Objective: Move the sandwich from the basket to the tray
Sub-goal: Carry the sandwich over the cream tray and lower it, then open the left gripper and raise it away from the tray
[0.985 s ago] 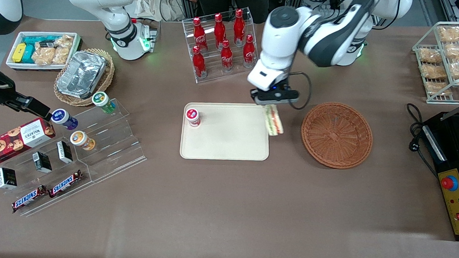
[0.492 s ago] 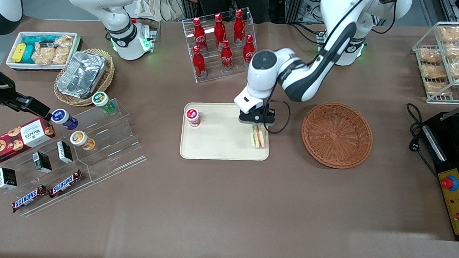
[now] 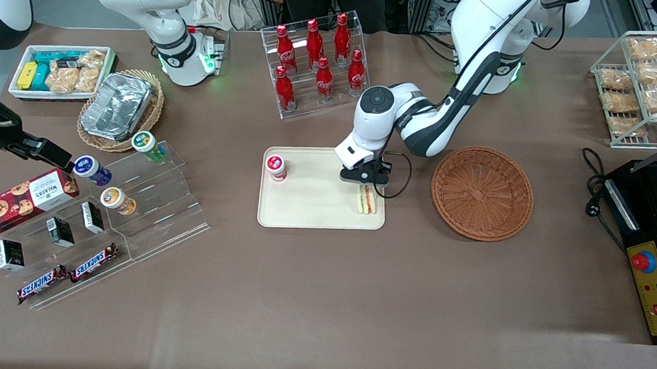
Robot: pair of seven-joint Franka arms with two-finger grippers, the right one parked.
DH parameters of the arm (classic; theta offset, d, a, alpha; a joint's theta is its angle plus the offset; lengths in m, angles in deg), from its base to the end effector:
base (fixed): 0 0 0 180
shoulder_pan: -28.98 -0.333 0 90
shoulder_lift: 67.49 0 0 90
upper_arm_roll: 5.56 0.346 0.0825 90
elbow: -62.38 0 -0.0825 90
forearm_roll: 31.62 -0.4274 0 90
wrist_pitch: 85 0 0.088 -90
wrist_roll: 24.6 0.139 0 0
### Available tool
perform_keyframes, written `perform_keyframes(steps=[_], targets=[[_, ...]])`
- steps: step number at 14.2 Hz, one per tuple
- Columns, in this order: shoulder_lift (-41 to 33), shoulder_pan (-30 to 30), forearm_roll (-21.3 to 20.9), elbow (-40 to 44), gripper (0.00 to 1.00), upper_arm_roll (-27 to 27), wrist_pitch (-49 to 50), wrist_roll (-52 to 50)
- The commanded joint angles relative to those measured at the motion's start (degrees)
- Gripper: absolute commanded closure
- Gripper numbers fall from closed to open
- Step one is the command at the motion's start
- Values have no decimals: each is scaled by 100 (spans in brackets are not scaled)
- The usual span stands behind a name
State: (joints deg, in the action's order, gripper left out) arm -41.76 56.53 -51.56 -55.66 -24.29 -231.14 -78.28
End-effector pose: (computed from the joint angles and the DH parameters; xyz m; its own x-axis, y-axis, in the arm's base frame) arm 0.4439 -0.4624 0.1923 0.9879 -0.1165 0.1019 -0.1185 -0.9929 0.0134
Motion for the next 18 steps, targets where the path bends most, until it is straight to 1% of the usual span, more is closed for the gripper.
perform_keyframes(steps=[1, 3, 4, 7, 8, 9, 10, 11, 12, 14, 15, 18], targets=[[-112, 40, -97, 18, 0, 19, -20, -63], [-260, 5, -97, 18, 0, 19, -3, -72], [-470, -4, -97, 9, 0, 19, 50, -90], [-1506, -56, -1, 131, 1, 19, 795, -143], [-1832, -213, 26, 149, 1, 11, 1076, -143], [-2113, -398, 148, 202, 1, -24, 1374, -64], [-2342, -495, 227, 394, 1, -24, 1725, 41], [-2492, -514, 263, 683, 1, -16, 2199, 390], [-2572, -627, 429, 1016, 1, -7, 2787, 794], [-2704, -1092, 1113, 1676, 1, -16, 3825, 1899], [-2835, -1207, 1281, 1870, 1, 10, 4186, 2401], [-3257, -1918, 1405, 1960, 0, -24, 4786, 3299]])
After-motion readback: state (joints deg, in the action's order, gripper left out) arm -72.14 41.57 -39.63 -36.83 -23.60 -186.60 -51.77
